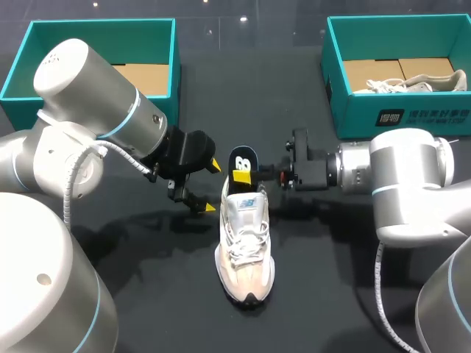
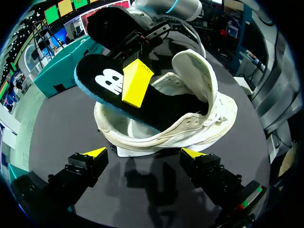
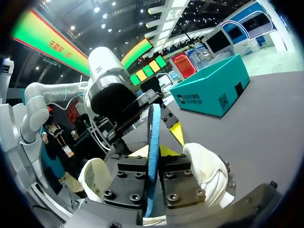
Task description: Take the shoe out of the shoebox, open the shoe tongue, remove and reinsert the insole, then place the shoe into the shoebox
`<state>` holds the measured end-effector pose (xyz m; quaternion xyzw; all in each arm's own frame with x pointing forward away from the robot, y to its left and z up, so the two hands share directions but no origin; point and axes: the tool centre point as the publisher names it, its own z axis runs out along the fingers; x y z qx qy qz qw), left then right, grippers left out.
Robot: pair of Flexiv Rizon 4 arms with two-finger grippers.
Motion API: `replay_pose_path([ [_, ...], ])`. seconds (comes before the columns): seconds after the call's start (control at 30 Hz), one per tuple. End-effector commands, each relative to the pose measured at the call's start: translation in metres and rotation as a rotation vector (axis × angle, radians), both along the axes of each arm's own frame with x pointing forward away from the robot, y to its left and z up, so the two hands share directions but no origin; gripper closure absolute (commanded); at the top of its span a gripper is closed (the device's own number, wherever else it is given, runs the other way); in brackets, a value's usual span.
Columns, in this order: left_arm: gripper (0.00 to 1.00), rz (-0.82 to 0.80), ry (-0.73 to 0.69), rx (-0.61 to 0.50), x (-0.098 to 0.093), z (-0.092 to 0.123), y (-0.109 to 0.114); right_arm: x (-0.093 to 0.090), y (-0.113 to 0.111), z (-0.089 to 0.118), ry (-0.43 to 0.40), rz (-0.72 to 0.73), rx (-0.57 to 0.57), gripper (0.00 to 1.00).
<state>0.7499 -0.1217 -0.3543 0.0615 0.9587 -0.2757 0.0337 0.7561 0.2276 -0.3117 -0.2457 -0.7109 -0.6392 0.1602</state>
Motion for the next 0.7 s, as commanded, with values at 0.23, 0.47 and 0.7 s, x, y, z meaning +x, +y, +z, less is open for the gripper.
replay_pose_path([
  [0.23, 0.0, 0.0, 0.0, 0.001, 0.0, -0.001, 0.0, -0.01, 0.002, -0.018, 0.054, 0.013, 0.019, 1.0],
  [0.47, 0.0, 0.0, 0.0, 0.001, 0.0, -0.001, 0.0, -0.028, 0.002, -0.03, 0.099, -0.012, 0.031, 1.0],
  [0.7, 0.0, 0.0, 0.0, 0.001, 0.0, -0.001, 0.0, -0.03, 0.005, -0.031, 0.117, -0.008, 0.014, 1.0],
])
